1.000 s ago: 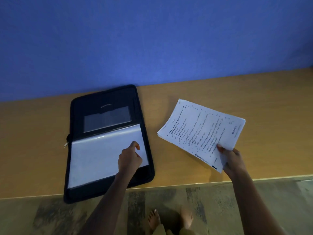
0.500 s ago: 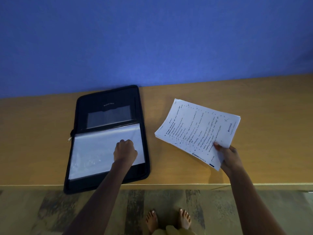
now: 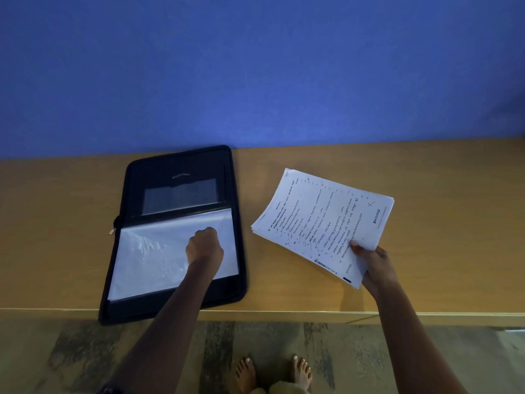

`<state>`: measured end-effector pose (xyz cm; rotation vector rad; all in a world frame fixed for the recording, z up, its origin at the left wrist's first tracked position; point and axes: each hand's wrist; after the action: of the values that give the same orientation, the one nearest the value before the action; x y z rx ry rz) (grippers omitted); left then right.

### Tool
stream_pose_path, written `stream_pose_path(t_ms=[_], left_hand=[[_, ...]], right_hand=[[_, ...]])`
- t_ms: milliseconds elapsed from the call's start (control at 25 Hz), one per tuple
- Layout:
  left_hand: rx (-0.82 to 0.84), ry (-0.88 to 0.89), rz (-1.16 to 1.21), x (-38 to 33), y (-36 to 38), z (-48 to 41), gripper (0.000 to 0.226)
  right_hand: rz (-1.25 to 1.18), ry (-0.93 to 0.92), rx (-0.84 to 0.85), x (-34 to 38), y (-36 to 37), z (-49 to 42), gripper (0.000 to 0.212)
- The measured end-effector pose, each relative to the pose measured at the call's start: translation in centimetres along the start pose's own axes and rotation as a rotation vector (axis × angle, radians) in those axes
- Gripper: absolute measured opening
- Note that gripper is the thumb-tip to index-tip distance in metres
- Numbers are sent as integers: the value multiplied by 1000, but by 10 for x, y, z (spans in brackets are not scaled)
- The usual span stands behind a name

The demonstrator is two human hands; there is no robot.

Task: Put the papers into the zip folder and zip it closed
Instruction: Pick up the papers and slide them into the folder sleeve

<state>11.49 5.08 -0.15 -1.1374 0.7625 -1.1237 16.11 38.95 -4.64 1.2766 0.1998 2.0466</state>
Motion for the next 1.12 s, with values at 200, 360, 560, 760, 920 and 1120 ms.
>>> stream_pose_path(t_ms=[200, 360, 560, 760, 920, 1120], left_hand=[[56, 36, 16, 8, 10, -4, 25], [84, 57, 17, 9, 15, -7, 42], [58, 84, 17, 8, 20, -6, 40], [38, 93, 71, 12, 28, -7, 42], [5, 107, 115, 16, 32, -11, 44], [-24, 126, 138, 18, 30, -15, 46]], right_hand=[[15, 14, 9, -8, 14, -4, 23], [-14, 7, 21, -19, 28, -4, 22], [-13, -20, 18, -42, 57, -1, 14], [135, -47, 21, -61, 82, -2, 16], [233, -72, -22, -62, 81, 0, 18], [216, -90, -69, -62, 69, 3, 18]])
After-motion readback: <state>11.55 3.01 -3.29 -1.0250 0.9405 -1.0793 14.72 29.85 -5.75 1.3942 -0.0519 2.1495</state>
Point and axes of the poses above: each hand's wrist, its own z-axis away from the middle knuckle, its own y-axis out of the palm, x = y × z, and after that the axes turned 10 degrees about -z, right-handed
